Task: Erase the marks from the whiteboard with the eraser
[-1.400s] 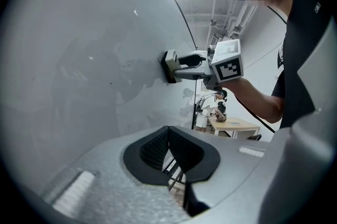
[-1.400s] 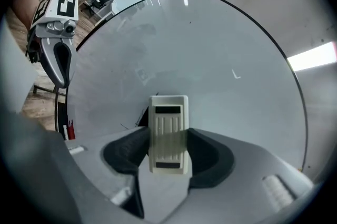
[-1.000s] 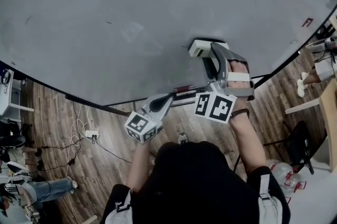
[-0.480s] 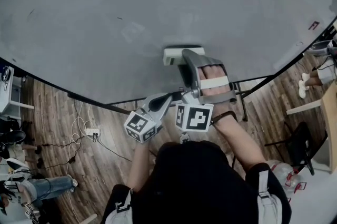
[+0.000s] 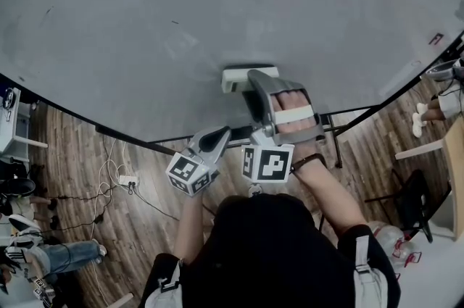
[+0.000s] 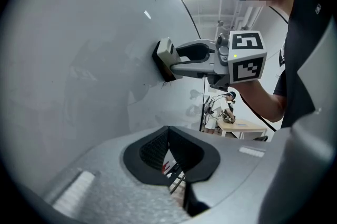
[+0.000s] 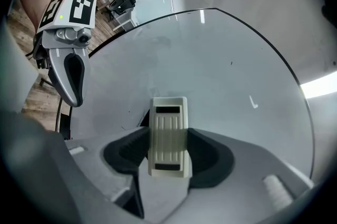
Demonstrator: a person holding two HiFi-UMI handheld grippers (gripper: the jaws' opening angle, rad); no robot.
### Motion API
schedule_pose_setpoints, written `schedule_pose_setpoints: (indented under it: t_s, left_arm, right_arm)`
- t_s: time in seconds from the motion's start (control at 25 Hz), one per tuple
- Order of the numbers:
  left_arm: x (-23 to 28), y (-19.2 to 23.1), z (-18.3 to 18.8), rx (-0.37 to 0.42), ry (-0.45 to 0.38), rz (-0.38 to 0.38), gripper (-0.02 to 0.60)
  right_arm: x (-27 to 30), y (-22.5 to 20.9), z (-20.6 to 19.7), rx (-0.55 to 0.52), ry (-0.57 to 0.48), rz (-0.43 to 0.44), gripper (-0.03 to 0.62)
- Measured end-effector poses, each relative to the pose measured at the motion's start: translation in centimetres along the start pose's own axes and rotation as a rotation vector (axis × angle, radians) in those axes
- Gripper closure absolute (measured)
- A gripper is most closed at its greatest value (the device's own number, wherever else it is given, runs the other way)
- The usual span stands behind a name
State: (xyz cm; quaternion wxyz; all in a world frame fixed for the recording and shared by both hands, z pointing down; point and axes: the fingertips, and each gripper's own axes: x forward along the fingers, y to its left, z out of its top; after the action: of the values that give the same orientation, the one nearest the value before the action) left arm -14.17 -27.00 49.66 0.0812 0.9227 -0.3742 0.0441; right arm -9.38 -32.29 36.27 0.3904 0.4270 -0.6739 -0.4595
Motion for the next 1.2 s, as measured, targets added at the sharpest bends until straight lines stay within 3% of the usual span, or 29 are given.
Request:
schedule_pose_setpoints:
  t_s: [0.32,0.6,0.8,1.0,1.2]
  left_arm:
    - [-2.0,-0.4,0.5,0.005,-0.017,-0.033,0.571]
    - [0.8,-3.6,0.8,0.010,-0.019,-0.026,0.571]
    - [0.3,-5.6,1.0,0.004,-0.028,0.004,0.571]
    - [-1.2,-7.1,1.2,0.002,-0.033,0.050,0.571]
    - [-2.3,-8.9,0.9,0.001,-0.025,0.080,0.571]
  right_arm:
    - [-0.9,-1.3,-0.2,0.041,0.060,-0.025,0.367]
    - [-2.0,-3.8,-9.8,0.147,0.149,-0.033,0.367]
    - [-2.6,-4.0,-10.3,0.163,0.114,-0.013,0.365]
    - [-4.0,-3.3,-12.5,0.477,-0.048,0.148,0.365]
    - [-7.0,0.4,-17.2,0.646,-0.074,0.240,0.364]
